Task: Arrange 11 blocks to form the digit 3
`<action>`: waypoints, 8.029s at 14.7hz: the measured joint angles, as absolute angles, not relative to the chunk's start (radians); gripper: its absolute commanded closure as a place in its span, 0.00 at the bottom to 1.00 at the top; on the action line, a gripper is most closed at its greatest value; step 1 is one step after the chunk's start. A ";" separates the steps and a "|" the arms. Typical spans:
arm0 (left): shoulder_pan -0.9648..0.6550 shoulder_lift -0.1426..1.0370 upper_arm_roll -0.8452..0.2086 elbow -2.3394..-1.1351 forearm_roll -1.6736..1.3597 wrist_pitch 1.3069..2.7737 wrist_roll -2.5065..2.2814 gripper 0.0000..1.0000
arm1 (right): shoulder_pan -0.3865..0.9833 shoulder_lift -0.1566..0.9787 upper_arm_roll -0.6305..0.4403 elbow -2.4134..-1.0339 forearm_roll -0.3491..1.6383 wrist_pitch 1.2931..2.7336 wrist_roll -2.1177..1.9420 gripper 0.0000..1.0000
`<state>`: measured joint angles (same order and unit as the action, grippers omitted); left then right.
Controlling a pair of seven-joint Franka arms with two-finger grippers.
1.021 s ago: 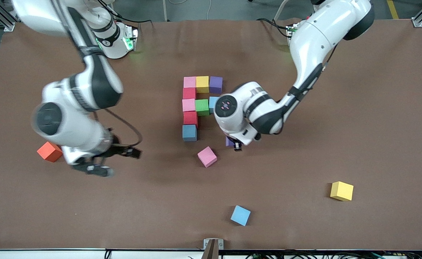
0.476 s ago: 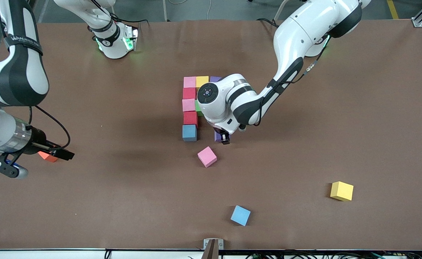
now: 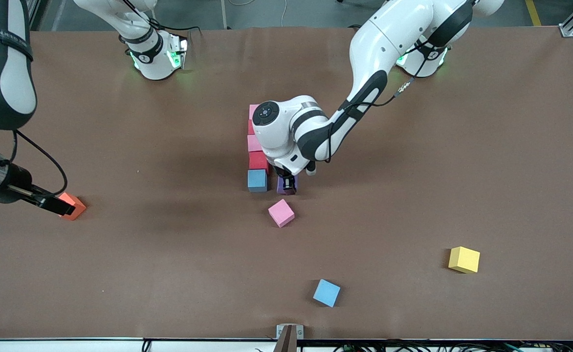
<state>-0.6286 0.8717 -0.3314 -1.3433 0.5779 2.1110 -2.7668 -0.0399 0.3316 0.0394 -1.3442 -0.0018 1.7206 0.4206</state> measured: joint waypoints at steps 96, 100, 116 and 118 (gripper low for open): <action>-0.557 0.883 -0.245 -1.322 0.371 2.184 -2.567 0.97 | -0.041 0.169 -0.094 -1.410 0.054 1.613 -0.070 0.00; -0.584 0.883 -0.255 -1.349 0.371 2.145 -2.664 0.98 | -0.041 0.169 -0.094 -1.411 0.054 1.604 -0.070 0.00; -0.642 0.867 -0.258 -1.376 0.376 2.110 -2.711 0.98 | -0.045 0.169 -0.101 -1.412 0.055 1.599 -0.071 0.00; -0.644 0.867 -0.258 -1.376 0.382 2.110 -2.711 0.98 | -0.045 0.169 -0.101 -1.412 0.055 1.601 -0.071 0.00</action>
